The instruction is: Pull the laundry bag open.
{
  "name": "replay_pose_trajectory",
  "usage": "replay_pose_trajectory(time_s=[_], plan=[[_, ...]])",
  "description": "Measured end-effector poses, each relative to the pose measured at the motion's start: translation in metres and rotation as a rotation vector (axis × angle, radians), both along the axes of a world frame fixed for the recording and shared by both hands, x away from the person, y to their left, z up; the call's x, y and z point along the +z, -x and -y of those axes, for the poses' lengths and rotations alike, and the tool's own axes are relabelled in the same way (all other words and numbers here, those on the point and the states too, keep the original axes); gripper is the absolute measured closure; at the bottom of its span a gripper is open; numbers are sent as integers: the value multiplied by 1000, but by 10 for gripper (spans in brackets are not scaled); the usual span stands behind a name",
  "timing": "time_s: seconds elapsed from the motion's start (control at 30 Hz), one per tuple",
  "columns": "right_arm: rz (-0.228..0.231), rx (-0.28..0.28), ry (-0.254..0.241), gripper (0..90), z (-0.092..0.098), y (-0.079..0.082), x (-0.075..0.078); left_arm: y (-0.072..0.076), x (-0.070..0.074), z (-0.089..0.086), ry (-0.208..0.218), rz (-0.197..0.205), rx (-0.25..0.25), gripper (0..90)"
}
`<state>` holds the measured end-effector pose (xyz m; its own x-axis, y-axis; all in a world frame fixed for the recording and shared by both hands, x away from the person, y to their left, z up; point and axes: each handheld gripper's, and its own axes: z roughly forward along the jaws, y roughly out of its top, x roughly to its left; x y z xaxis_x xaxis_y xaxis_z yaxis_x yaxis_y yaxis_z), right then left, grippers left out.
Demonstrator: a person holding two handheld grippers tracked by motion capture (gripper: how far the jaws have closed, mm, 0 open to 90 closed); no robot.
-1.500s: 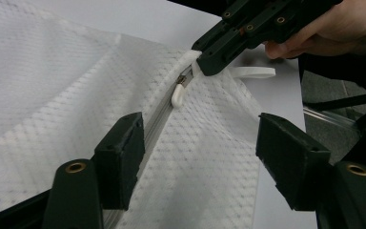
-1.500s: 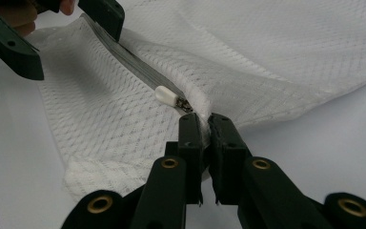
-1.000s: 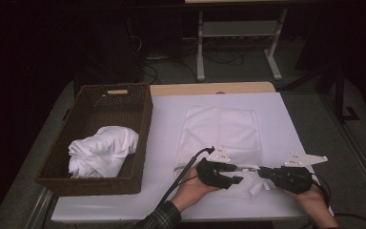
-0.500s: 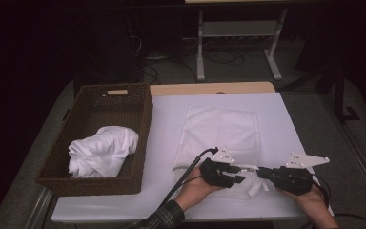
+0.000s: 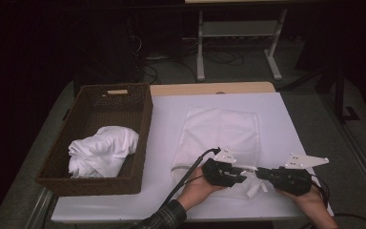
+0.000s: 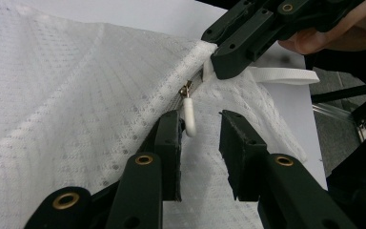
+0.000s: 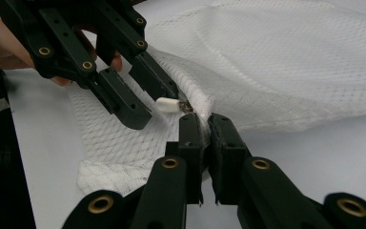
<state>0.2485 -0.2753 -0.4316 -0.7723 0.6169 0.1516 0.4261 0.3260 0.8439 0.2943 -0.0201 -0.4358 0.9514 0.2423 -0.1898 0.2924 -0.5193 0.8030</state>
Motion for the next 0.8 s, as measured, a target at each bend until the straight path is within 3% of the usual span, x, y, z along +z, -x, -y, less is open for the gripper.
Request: replay_pose_trajectory(time_s=[0.37,0.8], plan=[[3,6,-3,835,-1,1,1,-3,0,6,10,-13,-1,721],[8,13,-5,835,-3,2,1,-6,0,6,7,-20,27,826]])
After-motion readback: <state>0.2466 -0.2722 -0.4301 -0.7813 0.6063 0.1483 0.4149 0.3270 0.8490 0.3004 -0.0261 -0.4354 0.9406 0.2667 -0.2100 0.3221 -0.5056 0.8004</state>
